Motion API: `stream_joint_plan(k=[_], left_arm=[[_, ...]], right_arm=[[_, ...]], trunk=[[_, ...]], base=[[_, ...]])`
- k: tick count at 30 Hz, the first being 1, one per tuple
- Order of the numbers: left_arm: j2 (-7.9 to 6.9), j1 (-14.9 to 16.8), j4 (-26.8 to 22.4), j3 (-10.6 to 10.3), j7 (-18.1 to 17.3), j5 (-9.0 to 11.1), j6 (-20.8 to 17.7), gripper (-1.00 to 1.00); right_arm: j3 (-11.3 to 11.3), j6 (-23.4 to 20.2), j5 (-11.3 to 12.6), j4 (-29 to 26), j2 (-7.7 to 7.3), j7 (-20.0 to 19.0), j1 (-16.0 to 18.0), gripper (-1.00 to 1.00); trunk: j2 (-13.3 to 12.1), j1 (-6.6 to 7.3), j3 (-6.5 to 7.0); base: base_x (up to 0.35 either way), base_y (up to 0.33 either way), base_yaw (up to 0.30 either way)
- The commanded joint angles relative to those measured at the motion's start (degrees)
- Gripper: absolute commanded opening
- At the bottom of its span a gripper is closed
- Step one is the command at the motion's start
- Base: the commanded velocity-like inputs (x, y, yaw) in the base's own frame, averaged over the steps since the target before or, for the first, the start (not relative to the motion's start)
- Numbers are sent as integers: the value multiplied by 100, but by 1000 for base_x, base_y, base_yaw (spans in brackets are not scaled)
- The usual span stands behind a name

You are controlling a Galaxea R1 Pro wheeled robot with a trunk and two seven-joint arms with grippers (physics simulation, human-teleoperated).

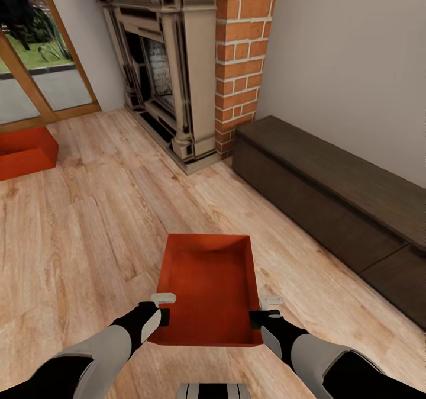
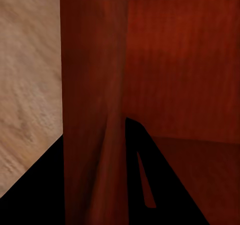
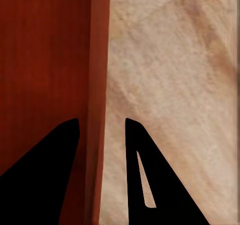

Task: Move the two storage containers from the living room to the garage. In the garage, place one container on the floor and stack the other container on top of it (either order is fine).

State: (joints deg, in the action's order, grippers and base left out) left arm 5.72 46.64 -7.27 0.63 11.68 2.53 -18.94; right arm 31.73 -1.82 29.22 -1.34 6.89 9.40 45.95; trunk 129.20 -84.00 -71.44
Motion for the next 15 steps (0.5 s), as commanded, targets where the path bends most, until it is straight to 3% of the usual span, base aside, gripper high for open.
stream_joint_plan(k=[1,15], left_arm=[[-1,-1,-11,-55,46,-25,-40,-100],[-1,-3,-11,-55,47,-25,-40,-100]], right_arm=[[53,-12,40,-4,-3,45,1,-100],[52,-13,32,-6,-3,51,1,-100]], trunk=[[-40,23,15],[-602,331,266]], base=[[0,0,0],[0,0,0]])
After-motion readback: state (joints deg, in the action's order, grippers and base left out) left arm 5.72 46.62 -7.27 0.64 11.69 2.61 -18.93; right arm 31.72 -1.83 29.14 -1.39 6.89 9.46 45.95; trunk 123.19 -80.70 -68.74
